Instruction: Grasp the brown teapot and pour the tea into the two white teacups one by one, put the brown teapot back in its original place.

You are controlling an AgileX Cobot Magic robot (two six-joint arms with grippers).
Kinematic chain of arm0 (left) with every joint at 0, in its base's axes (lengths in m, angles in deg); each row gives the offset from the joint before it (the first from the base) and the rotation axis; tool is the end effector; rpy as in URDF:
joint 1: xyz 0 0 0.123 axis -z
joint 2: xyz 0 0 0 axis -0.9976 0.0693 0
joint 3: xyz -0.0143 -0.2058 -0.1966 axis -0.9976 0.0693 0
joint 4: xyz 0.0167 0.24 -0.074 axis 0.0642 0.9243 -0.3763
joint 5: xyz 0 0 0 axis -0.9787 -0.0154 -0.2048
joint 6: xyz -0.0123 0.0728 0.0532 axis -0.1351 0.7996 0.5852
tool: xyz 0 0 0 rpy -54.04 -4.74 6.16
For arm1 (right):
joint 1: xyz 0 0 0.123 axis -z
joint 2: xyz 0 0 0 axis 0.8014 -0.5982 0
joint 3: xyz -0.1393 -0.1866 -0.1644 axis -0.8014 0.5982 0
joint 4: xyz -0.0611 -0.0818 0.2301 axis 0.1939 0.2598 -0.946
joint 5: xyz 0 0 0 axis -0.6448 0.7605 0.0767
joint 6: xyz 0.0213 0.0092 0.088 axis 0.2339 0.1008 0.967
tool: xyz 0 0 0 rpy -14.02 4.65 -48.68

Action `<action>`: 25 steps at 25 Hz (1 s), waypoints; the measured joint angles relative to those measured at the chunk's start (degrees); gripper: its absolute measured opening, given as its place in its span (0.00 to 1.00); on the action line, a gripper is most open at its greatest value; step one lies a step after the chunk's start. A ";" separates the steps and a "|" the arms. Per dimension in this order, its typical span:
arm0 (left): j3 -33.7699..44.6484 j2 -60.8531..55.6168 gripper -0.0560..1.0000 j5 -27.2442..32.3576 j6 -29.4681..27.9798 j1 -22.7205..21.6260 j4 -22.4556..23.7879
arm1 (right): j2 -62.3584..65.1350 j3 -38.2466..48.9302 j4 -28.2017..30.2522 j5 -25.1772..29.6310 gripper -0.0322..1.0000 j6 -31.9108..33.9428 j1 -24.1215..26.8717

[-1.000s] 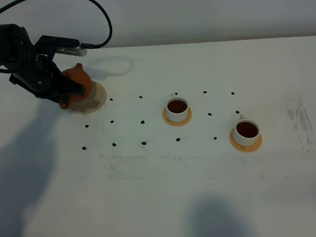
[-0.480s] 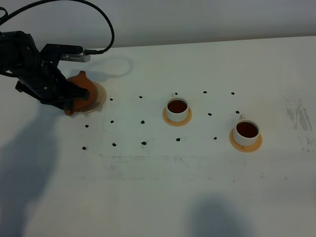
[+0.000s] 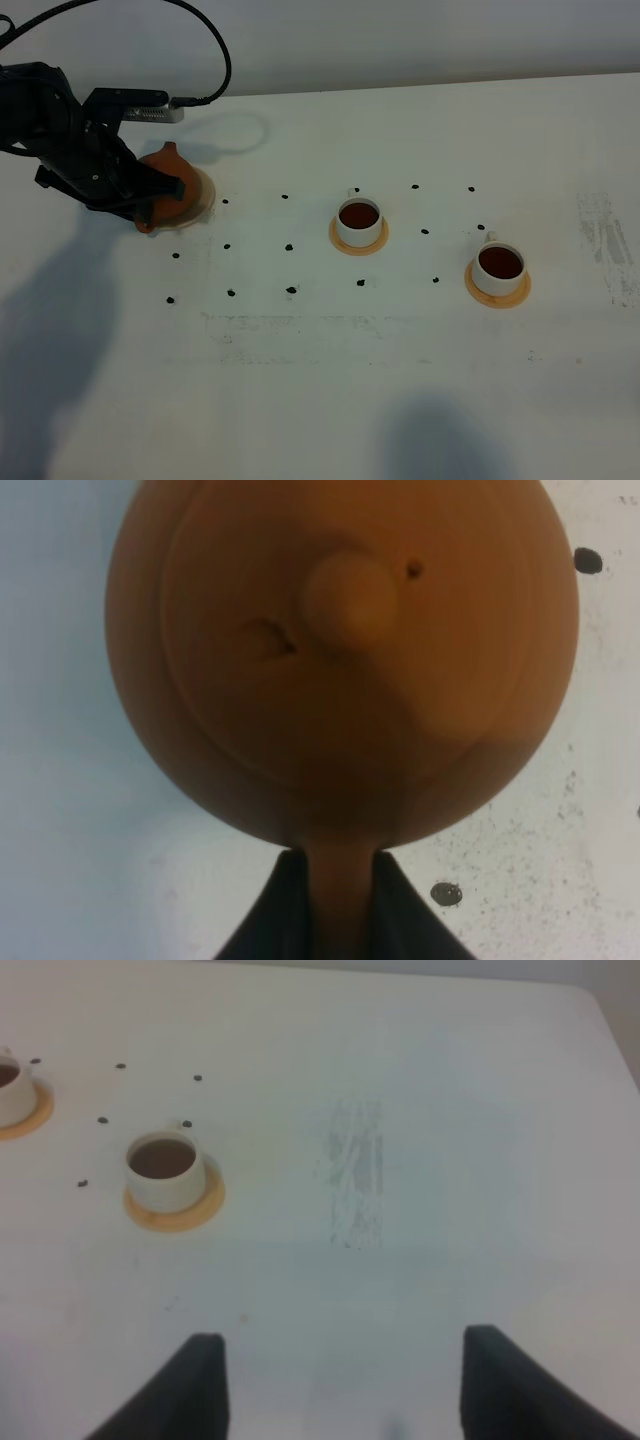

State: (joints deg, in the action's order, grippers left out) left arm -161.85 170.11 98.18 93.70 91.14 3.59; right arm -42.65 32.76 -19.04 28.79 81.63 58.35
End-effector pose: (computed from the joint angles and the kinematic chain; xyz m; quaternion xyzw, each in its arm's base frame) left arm 0.4270 -0.0474 0.1598 0.0983 0.9769 -0.0489 0.1833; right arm -0.0047 0.0080 0.2744 -0.0186 0.8551 -0.0093 0.5180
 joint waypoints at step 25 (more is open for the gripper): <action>0.00 -4.22 0.41 2.51 0.00 0.00 4.74 | 0.00 0.00 0.00 0.00 0.53 0.00 0.00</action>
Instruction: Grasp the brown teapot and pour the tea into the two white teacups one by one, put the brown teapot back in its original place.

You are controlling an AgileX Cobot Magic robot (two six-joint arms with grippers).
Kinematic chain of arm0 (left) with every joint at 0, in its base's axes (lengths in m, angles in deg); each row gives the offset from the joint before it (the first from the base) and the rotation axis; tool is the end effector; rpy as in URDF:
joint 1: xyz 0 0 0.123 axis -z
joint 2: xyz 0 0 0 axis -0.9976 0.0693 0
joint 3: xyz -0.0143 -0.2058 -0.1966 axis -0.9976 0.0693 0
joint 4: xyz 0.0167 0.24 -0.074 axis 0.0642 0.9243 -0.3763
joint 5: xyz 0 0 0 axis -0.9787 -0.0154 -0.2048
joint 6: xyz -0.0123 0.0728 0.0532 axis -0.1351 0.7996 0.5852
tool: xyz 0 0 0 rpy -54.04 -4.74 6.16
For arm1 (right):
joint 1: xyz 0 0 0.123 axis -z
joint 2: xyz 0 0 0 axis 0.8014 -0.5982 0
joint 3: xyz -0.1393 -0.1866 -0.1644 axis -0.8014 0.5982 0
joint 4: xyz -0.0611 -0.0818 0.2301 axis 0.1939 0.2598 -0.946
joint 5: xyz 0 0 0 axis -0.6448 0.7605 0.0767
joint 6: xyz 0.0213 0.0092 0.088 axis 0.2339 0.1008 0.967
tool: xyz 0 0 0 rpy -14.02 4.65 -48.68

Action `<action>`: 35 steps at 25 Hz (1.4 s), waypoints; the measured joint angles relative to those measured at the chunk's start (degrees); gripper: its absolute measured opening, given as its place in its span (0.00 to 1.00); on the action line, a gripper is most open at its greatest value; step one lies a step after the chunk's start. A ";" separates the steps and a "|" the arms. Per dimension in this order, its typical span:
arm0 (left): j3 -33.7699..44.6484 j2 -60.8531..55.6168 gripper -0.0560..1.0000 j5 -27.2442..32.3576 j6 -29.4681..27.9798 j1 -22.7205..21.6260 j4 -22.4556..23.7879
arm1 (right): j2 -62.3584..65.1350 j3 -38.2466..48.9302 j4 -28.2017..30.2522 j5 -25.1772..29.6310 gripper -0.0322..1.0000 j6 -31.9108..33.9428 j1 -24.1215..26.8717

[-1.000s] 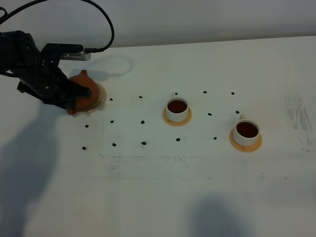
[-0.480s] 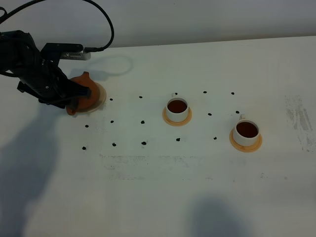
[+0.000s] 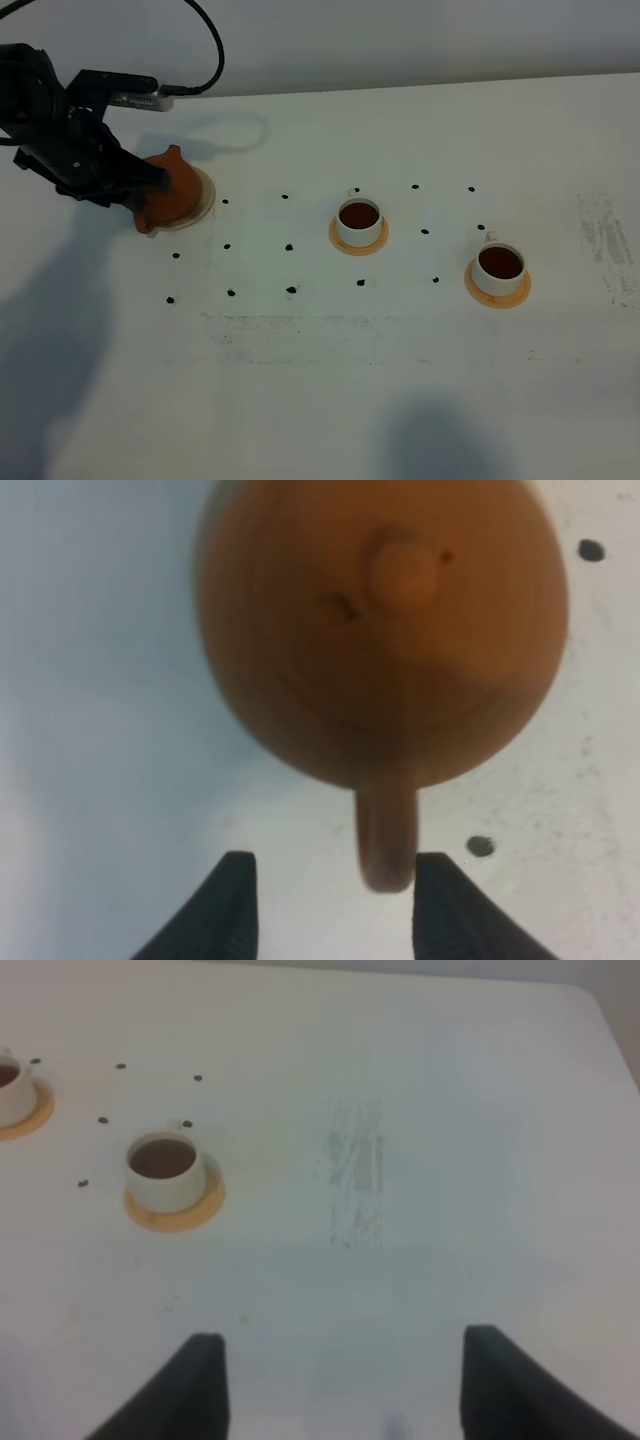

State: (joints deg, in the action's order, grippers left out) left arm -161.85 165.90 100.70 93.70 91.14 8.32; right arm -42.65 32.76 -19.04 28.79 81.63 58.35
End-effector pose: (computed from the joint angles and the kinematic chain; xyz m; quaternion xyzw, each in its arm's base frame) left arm 0.4196 -0.0422 0.1892 0.1266 0.9722 -0.0183 0.1963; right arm -0.0047 0.0080 0.2744 -0.0186 0.8551 -0.0093 0.5180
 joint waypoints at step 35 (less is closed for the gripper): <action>30.97 -41.93 0.41 -5.83 -5.39 -8.58 2.76 | 0.00 0.00 0.00 0.00 0.53 0.00 0.00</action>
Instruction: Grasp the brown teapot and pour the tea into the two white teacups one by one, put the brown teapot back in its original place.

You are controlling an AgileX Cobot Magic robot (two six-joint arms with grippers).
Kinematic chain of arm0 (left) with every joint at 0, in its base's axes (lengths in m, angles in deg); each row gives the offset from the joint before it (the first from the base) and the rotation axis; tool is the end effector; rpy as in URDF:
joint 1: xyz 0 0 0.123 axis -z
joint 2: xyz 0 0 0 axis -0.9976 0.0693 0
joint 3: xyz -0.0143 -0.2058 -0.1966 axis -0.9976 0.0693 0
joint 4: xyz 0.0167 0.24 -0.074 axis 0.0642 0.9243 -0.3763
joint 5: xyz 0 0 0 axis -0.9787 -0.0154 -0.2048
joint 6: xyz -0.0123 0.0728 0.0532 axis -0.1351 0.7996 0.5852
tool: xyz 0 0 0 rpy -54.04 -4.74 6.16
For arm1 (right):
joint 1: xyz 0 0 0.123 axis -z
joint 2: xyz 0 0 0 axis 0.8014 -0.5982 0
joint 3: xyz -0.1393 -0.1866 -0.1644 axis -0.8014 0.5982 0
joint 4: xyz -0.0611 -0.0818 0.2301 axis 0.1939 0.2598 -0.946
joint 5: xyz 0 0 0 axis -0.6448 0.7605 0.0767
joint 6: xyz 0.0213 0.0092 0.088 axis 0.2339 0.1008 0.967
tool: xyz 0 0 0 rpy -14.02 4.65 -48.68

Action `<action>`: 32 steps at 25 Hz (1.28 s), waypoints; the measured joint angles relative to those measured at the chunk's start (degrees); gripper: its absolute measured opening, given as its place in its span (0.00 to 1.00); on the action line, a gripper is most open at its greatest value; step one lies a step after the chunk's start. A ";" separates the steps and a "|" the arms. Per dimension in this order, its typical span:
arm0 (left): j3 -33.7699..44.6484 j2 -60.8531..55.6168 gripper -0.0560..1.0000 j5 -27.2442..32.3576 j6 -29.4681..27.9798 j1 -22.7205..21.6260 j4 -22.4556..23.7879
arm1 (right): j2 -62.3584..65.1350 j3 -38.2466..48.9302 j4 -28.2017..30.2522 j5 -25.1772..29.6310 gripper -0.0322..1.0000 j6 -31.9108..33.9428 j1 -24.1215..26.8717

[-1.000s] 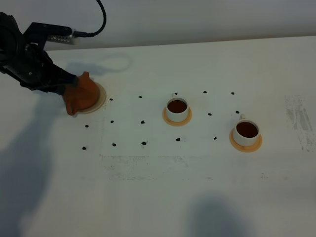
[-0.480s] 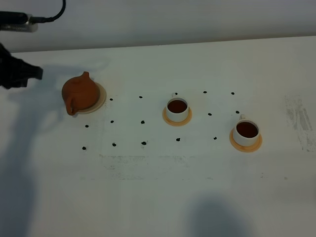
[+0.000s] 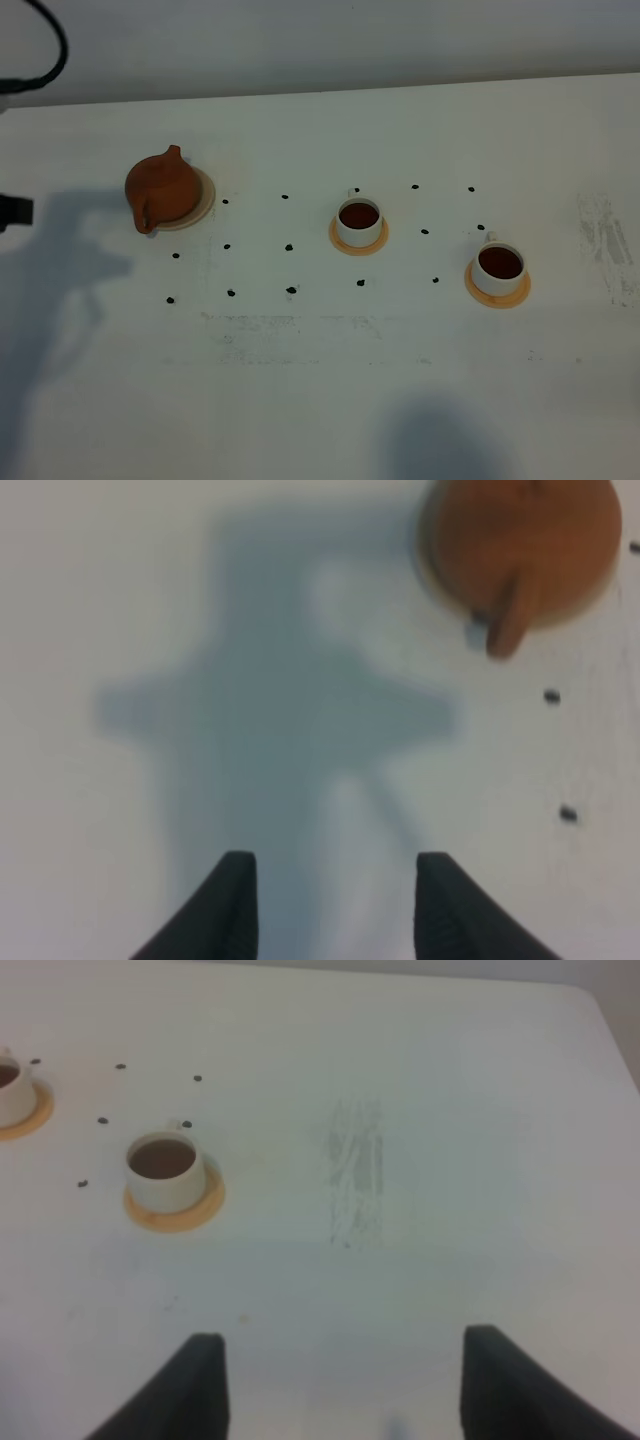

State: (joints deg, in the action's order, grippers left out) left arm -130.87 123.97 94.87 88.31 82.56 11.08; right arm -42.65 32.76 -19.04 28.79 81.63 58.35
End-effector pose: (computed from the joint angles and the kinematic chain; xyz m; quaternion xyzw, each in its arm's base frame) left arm 0.2571 0.0140 0.2889 0.0214 0.9416 0.0189 0.3355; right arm -0.0047 0.0080 0.2744 -0.0186 0.8551 -0.0093 0.5180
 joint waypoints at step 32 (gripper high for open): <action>26.33 -63.90 0.41 25.07 -6.14 -1.95 -1.65 | 0.00 0.00 -0.04 0.00 0.53 0.00 0.00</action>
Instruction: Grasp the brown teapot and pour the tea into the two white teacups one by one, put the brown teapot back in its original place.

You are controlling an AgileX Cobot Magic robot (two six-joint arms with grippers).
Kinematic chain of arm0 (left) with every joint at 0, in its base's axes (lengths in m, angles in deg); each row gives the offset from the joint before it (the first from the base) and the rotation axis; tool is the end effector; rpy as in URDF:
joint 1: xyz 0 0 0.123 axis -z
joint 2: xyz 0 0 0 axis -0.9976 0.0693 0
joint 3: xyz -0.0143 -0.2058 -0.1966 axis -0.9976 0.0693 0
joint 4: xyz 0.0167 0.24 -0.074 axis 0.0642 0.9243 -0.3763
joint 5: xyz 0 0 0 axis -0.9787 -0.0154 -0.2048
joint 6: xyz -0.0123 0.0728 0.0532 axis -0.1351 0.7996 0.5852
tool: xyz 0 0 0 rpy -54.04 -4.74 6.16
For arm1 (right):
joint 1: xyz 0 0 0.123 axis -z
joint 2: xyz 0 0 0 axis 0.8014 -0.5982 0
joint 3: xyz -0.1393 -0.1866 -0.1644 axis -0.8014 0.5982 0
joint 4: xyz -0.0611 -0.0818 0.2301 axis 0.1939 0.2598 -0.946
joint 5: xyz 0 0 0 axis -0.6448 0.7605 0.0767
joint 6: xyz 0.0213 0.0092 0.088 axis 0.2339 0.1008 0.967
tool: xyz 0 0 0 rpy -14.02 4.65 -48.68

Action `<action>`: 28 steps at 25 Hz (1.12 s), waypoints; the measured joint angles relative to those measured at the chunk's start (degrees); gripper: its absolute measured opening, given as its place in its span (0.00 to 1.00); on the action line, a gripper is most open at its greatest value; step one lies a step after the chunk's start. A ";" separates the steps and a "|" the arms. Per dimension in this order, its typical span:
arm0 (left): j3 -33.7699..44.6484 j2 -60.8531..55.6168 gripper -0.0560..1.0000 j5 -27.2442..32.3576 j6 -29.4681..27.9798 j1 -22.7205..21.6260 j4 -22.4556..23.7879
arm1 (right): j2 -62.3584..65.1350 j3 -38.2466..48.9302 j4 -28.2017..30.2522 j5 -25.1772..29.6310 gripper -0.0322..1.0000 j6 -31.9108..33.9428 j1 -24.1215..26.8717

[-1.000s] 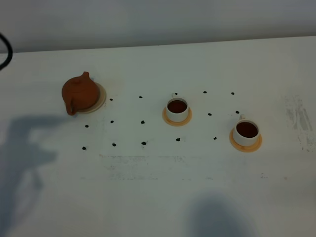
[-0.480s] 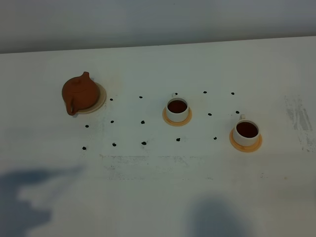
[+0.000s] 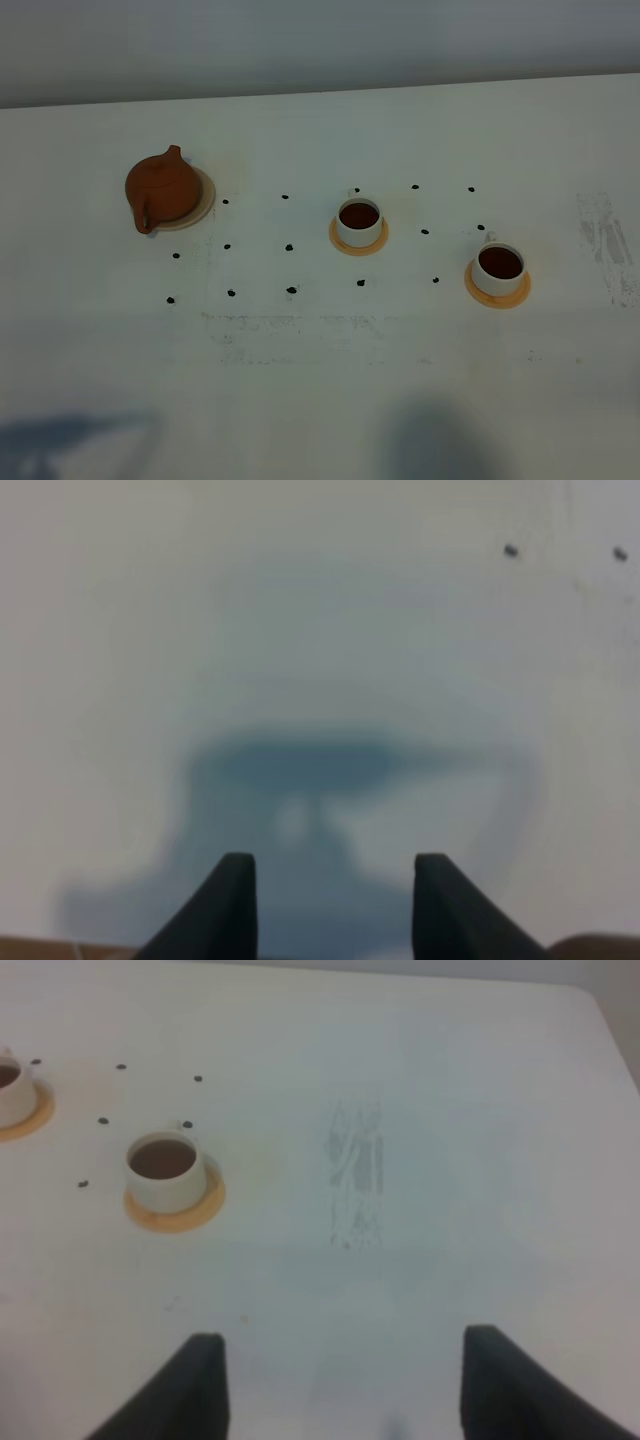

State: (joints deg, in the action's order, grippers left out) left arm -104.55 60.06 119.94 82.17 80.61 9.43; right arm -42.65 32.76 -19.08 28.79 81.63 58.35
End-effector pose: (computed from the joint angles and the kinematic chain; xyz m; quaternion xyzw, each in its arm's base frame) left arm 0.0219 -0.0026 0.2632 -0.0368 0.8985 -0.0048 0.4373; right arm -0.0047 0.0080 0.2744 -0.0186 0.8551 -0.0089 0.5181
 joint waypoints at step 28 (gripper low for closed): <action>0.02 -8.82 0.41 0.04 -2.02 5.20 1.23 | 0.00 0.00 -0.12 0.00 0.53 0.00 0.00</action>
State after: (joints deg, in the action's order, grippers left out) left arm -104.52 51.24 119.98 80.15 85.80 10.67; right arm -42.65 32.76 -19.20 28.79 81.63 58.35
